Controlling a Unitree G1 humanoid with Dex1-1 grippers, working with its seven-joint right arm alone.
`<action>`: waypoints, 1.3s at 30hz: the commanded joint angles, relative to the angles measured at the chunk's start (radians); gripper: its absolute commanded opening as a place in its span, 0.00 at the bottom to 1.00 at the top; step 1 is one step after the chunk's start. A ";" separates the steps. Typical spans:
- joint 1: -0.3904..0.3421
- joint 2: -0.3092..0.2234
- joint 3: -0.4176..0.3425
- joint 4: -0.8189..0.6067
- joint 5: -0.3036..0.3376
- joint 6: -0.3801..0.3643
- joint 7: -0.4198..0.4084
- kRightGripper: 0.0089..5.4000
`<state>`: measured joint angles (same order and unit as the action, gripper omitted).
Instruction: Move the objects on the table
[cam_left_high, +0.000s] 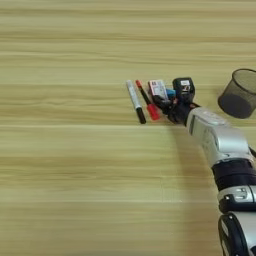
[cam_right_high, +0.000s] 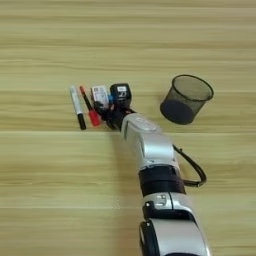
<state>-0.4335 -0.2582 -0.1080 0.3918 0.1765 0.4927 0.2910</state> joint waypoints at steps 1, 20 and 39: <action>-0.057 -0.013 -0.002 -0.039 -0.008 -0.020 -0.007 0.46; 0.016 -0.009 -0.010 -0.244 -0.055 -0.045 -0.093 0.90; -0.066 0.000 0.036 -0.075 -0.114 -0.126 -0.093 1.00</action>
<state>-0.4050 -0.2385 -0.0700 0.3250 0.0756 0.4234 0.2056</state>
